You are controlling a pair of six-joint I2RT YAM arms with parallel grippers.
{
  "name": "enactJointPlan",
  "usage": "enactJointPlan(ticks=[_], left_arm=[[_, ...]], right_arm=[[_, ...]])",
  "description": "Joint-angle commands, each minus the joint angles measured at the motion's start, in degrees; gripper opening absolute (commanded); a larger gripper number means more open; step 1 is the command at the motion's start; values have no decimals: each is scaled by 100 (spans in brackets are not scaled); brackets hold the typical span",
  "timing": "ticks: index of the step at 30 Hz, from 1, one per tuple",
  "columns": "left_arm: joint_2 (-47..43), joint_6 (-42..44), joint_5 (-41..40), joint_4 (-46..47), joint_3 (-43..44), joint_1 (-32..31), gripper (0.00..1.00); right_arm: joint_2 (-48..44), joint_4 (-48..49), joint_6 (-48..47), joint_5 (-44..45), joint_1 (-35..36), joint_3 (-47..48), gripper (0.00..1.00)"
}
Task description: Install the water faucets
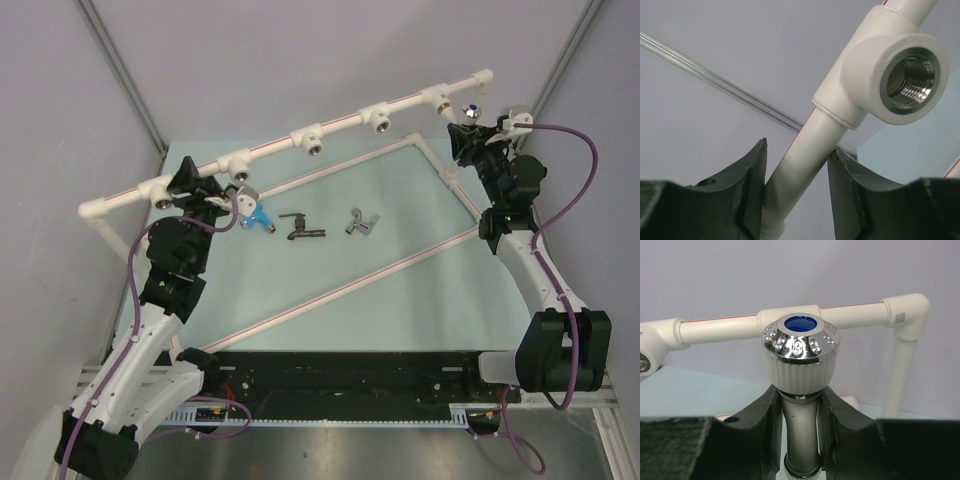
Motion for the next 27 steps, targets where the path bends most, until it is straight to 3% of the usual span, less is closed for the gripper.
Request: enactJointPlan(ticks=[1,27], left_arm=[[-196,-1452,-120,73,-145,-1,0],[-267,-1470,-76,82,-162,8,0]], right_arm=[[96,81,776,178,87,289,0],[579,-24,4371,-322,-62,500,0]])
